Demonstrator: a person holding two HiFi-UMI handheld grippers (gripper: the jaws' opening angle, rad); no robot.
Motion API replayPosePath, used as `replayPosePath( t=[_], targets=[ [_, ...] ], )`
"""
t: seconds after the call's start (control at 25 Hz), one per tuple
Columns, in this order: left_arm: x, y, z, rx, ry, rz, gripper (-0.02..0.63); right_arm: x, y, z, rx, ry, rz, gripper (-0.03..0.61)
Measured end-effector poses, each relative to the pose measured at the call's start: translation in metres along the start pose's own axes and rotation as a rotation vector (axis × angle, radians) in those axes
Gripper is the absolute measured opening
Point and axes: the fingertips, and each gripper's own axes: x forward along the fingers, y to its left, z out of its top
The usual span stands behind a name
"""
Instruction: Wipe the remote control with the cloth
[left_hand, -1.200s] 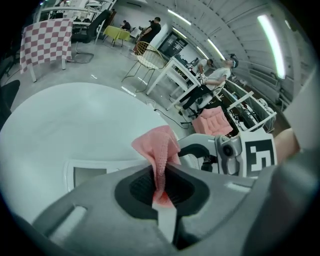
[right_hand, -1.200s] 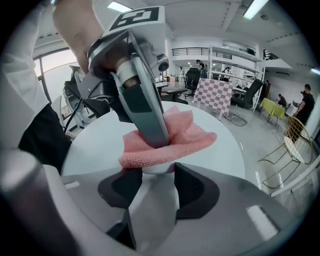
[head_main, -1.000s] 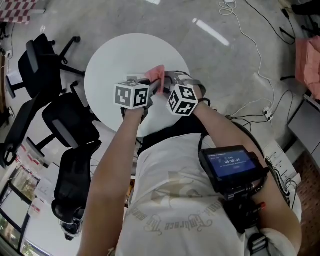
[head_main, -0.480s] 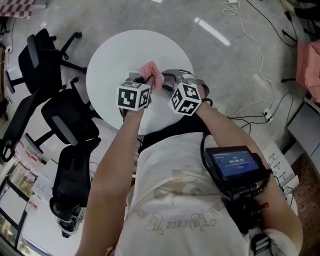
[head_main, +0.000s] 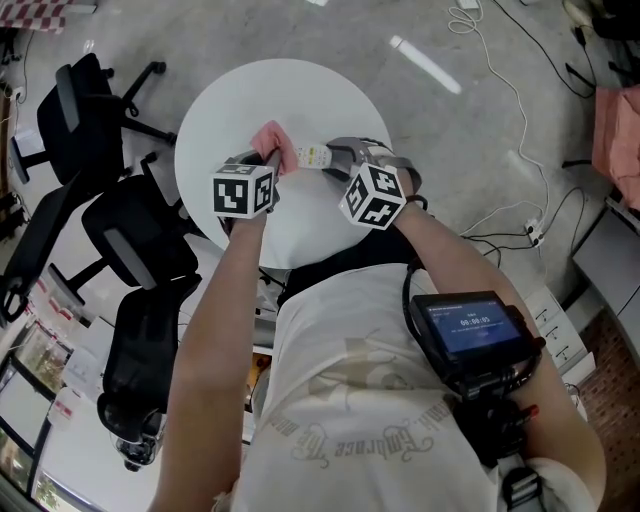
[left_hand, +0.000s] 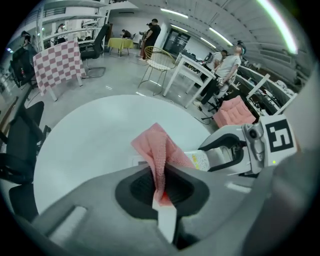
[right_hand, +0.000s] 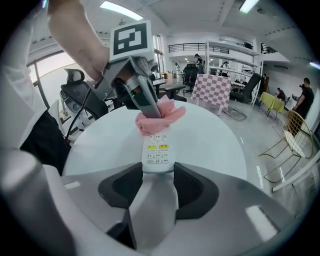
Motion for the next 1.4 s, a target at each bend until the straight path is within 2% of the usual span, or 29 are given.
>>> replayPosePath(
  t=[0.12,0.28,0.36,0.64,0.88,1.16,1.28,1.4],
  targets=[
    [-0.007,0.024,-0.004,-0.012,0.007,0.046,0.017,0.0,-0.001,-0.001,-0.003,0.005,0.001,0.206],
    [-0.018,0.05,-0.006,0.064,0.043,0.116,0.017,-0.002,-0.001,-0.001,-0.011,0.01,0.0,0.206],
    [-0.017,0.052,-0.007,0.095,0.058,0.122,0.017,-0.002,-0.001,-0.001,-0.019,0.016,-0.002,0.206],
    [-0.001,0.0,-0.005,0.174,0.04,-0.025,0.017,-0.001,-0.001,-0.001,-0.025,0.023,0.001,0.206],
    [0.005,-0.035,0.002,0.119,0.019,-0.174,0.017,-0.001,-0.002,-0.001,-0.025,0.024,0.0,0.206],
    [0.017,-0.096,0.01,0.161,0.025,-0.319,0.017,0.0,-0.002,0.0,-0.038,0.032,-0.002,0.206],
    [0.022,-0.105,0.011,0.145,0.018,-0.345,0.017,0.0,-0.002,-0.001,-0.045,0.038,0.0,0.206],
    [0.022,-0.087,0.009,0.088,0.001,-0.303,0.017,0.001,-0.001,-0.001,-0.05,0.04,0.004,0.206]
  ],
)
